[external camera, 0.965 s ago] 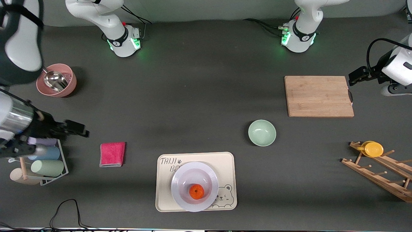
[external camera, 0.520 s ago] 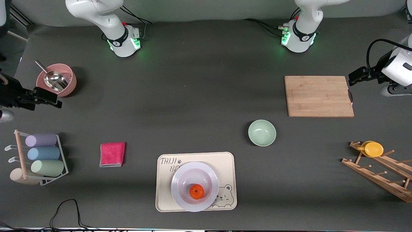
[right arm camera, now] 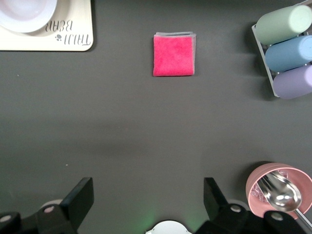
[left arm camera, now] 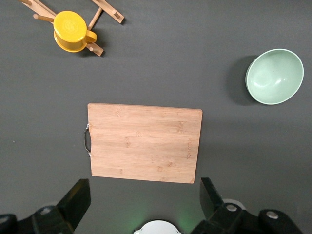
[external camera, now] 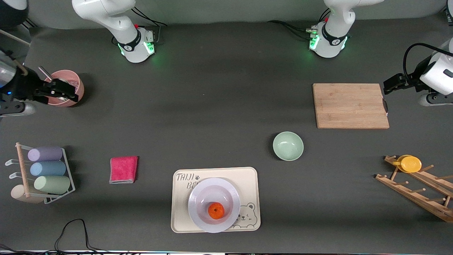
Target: Place orange and plate with both arms
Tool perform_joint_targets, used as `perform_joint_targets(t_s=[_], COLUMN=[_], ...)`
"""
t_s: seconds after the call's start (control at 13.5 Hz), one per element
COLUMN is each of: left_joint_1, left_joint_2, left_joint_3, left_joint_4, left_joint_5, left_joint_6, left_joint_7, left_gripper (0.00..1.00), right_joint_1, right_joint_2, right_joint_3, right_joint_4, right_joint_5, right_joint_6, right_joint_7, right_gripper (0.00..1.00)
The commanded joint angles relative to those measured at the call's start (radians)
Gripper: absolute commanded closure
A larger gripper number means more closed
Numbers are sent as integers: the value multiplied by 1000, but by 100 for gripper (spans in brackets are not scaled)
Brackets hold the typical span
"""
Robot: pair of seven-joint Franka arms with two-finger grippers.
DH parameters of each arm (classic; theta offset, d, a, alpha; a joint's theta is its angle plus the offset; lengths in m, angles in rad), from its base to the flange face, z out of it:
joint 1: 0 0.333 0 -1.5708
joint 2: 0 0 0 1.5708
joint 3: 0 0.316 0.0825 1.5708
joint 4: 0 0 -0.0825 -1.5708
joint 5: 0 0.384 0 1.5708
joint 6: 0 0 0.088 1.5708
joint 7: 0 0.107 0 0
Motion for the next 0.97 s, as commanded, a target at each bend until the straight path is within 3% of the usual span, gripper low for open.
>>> perform_joint_targets(t_s=[0.0,0.15,0.37,0.89], left_joint_1=[7,7,7,7], left_joint_2=[-17,-17,-17,-17], left_joint_3=[-2,-2,-2,-2], left_joint_4=[-18,-18,-18,-18], left_joint_5=[-3,-3,-1,-1], left_joint_6=[11,11,11,9], left_joint_7=[6,6,4,4], left_gripper=[0,0,0,0], right_joint_1=[-134,-192,-192,-191], right_joint_2=[-192,-267,-275,-254], right_joint_3=[124,178,149,147], right_joint_4=[-275,-371,-368,-365], right_joint_5=[-28,-28,-19,-13], right_joint_6=[142,178,172,204], right_joint_7=[28,25,2,5], right_gripper=[0,0,0,0])
